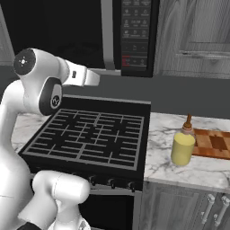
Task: Retrieve the reheated potato from the microwave, then place the potato, cheese, and condiment on the cutting board.
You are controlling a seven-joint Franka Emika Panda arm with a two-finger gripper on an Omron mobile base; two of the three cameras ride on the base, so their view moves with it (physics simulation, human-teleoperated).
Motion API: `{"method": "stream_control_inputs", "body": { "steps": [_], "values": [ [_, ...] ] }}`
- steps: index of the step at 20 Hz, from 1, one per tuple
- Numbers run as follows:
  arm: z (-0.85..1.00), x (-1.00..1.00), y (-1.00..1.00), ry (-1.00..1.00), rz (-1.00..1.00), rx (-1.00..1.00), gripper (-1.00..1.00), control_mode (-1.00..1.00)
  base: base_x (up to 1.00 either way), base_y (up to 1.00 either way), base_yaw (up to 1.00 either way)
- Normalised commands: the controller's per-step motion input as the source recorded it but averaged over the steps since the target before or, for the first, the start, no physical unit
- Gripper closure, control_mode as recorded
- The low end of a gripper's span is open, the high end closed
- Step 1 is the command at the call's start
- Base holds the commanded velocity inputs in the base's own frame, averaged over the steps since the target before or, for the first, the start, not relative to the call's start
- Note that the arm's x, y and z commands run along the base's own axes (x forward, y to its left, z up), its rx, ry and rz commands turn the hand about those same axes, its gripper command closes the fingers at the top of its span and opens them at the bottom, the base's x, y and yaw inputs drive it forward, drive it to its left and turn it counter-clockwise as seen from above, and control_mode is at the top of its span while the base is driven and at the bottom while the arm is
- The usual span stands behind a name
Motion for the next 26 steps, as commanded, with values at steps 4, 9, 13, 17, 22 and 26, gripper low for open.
{"method": "stream_control_inputs", "body": {
  "steps": [4, 9, 13, 17, 22, 26],
  "values": [
    [0.48, 0.00, -0.38, 0.00, 0.00, 0.00, -1.00, -1.00, 0.00, 0.00, 0.00],
    [0.46, 0.00, -0.31, 0.00, 0.02, 0.00, -1.00, -1.00, 0.00, 0.00, 0.00],
    [0.30, 0.17, -0.24, 0.07, 0.03, 0.00, -1.00, -1.00, 0.00, 0.00, 0.00],
    [0.21, 0.28, -0.12, 0.08, 0.11, 0.01, -1.00, -1.00, 0.00, 0.00, 0.00],
    [0.12, 0.37, 0.00, 0.01, 0.16, 0.08, -1.00, -1.00, 0.00, 0.00, 0.00],
    [0.12, 0.38, 0.00, 0.00, 0.18, 0.12, -1.00, -1.00, 0.00, 0.00, 0.00]
  ]
}}
